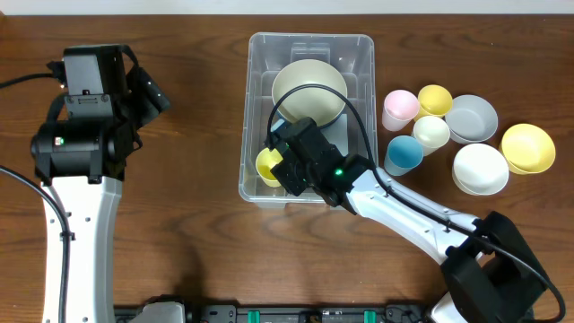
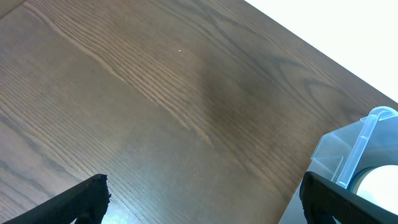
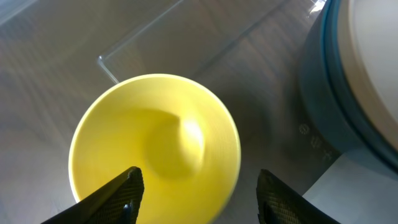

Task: Pack container
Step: 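Lower the yellow cup into the bin's front-left corner and release, then move the right gripper back over the remaining cups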

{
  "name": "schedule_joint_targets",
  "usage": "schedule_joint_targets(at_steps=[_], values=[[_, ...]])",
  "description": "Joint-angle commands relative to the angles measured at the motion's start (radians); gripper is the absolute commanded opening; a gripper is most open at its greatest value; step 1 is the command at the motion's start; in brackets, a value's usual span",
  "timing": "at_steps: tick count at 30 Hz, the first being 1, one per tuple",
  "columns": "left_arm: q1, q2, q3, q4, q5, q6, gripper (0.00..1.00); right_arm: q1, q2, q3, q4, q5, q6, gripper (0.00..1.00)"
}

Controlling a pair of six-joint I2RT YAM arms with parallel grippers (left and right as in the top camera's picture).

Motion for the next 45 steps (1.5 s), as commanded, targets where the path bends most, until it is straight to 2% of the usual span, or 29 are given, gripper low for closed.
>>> schedule_joint_targets(at_steps=[1, 7, 11, 15, 20, 24, 30, 39, 45], values=[[0.003, 0.005, 0.012, -0.002, -0.016, -0.002, 0.98, 0.003, -0.068, 0.040, 0.000, 0.000, 0.018, 0.61], [0.003, 0.005, 0.012, -0.002, -0.016, -0.002, 0.98, -0.031, -0.212, 0.080, -0.064, 0.014, 0.047, 0.64], [0.003, 0.005, 0.012, -0.002, -0.016, -0.002, 0.97, -0.079, -0.317, 0.093, -0.166, 0.150, 0.154, 0.64], [0.003, 0.005, 0.012, -0.002, -0.016, -0.002, 0.98, -0.171, -0.418, 0.093, -0.318, 0.255, 0.259, 0.64], [0.003, 0.005, 0.012, -0.002, -0.016, -0.002, 0.98, -0.351, -0.485, 0.093, -0.493, 0.280, 0.338, 0.64], [0.003, 0.005, 0.012, -0.002, -0.016, -0.002, 0.98, -0.523, -0.481, 0.093, -0.561, 0.258, 0.345, 0.66], [0.003, 0.005, 0.012, -0.002, -0.016, -0.002, 0.98, -0.690, -0.444, 0.092, -0.606, 0.231, 0.344, 0.68], [0.003, 0.005, 0.012, -0.002, -0.016, -0.002, 0.98, -0.752, -0.334, 0.092, -0.584, 0.228, 0.344, 0.73], [0.003, 0.005, 0.012, -0.002, -0.016, -0.002, 0.98, -0.753, -0.264, 0.092, -0.460, 0.229, 0.344, 0.74]])
